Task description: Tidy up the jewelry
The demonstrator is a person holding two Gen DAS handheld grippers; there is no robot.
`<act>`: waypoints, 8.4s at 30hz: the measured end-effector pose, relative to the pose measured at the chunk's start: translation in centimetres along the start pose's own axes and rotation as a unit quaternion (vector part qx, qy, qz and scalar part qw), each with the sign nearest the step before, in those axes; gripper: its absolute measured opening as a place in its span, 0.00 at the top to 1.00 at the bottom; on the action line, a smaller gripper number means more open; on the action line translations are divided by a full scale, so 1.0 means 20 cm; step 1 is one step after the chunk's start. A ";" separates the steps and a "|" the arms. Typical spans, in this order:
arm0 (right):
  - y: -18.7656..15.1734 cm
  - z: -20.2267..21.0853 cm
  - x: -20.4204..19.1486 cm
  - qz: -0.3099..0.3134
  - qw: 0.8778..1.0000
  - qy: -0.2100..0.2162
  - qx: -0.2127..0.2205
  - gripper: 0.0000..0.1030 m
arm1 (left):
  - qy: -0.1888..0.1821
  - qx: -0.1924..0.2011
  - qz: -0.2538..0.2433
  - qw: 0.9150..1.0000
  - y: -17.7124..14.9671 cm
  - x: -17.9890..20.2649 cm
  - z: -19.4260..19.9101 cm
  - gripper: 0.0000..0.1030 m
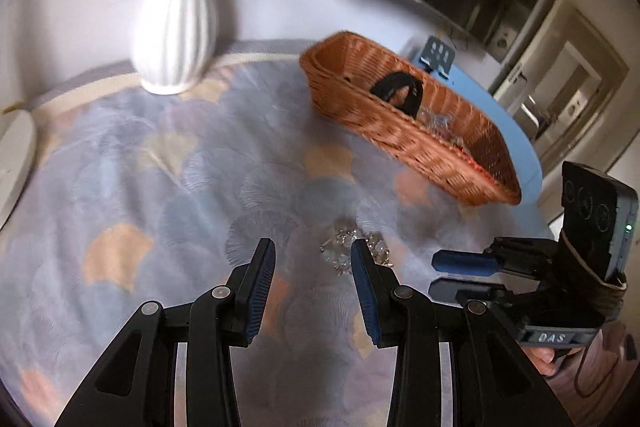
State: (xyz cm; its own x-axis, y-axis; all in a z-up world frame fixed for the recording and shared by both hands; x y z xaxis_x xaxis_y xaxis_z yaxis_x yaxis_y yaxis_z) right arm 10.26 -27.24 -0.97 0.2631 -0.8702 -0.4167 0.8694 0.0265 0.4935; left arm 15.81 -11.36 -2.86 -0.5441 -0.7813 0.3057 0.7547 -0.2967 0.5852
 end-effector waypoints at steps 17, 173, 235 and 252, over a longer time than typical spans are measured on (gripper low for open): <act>-0.03 -0.05 0.02 -0.006 1.000 0.024 -0.013 0.68 | 0.013 -0.048 -0.095 0.994 0.04 0.14 -0.28 0.72; -0.10 0.95 -0.31 -0.040 0.936 -0.272 0.218 0.39 | 0.294 0.228 -0.007 0.928 -0.37 0.66 0.93 0.27; -0.30 0.88 -0.13 -0.121 0.942 -0.250 0.189 0.39 | 0.272 0.168 -0.013 0.947 -0.46 0.75 0.71 0.27; -0.30 0.84 -0.15 -0.115 0.945 -0.247 0.182 0.39 | 0.274 0.168 -0.006 0.947 -0.46 0.72 0.71 0.27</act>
State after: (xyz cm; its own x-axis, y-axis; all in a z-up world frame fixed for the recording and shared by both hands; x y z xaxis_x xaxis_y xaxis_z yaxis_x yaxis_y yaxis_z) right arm -2.79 -33.09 10.20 -0.2214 -0.9579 -0.1828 0.6545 -0.2849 0.7003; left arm -4.25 -12.17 6.73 -0.2105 -0.9740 -0.0841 0.5406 -0.1877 0.8201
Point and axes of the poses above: each gripper's, at about its wrist camera, not at the fingertips, and z roughly against the way its jaws point, x to its right, y to its top, the point moved 4 cm from there along -z, roughly the way its jaws point, and after that the axes turned 1 degree about -z, right-handed, at the moved point
